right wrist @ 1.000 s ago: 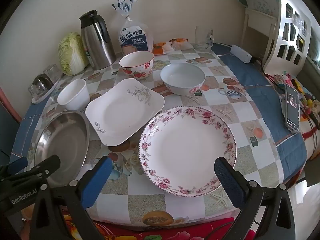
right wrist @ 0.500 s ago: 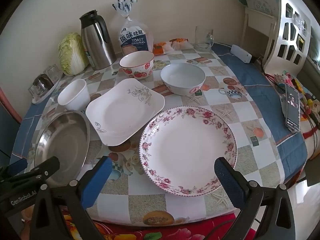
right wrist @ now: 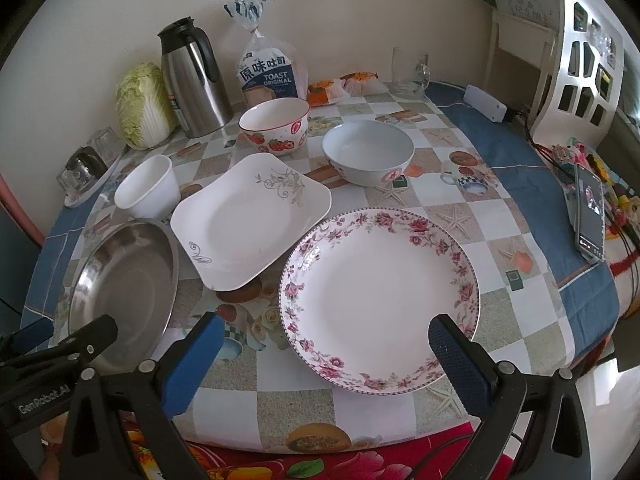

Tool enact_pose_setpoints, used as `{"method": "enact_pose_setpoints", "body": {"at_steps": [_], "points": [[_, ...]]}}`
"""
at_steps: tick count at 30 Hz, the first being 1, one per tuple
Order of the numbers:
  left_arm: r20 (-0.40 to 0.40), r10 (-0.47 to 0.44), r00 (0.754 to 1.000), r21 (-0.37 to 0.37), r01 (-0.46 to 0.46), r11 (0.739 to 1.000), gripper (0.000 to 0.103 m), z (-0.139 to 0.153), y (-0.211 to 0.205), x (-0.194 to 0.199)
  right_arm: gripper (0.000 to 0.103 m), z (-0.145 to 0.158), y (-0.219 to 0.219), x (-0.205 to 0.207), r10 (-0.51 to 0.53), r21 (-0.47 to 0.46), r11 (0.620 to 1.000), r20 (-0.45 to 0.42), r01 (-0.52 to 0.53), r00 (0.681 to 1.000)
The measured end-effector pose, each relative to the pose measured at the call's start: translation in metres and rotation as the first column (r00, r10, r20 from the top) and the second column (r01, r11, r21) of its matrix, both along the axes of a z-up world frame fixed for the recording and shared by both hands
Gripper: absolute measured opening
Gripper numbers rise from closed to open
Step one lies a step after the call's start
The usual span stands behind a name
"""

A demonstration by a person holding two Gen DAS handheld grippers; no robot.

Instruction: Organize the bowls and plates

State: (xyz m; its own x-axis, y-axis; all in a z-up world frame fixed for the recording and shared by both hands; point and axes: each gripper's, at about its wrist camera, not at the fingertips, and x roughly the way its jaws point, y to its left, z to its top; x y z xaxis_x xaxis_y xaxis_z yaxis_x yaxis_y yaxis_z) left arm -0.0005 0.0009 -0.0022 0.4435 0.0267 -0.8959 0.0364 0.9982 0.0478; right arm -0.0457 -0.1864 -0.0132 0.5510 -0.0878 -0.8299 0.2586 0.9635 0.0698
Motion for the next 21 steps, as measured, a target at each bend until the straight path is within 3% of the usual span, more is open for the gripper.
{"method": "enact_pose_setpoints", "body": {"at_steps": [21], "points": [[-0.020, 0.023, 1.000, -0.026, -0.023, 0.999, 0.103, -0.0021, 0.0050, 0.0016, 0.103, -0.0019, -0.0013, -0.0008, -0.009, 0.009, 1.000, 0.000, 0.009, 1.000]]}}
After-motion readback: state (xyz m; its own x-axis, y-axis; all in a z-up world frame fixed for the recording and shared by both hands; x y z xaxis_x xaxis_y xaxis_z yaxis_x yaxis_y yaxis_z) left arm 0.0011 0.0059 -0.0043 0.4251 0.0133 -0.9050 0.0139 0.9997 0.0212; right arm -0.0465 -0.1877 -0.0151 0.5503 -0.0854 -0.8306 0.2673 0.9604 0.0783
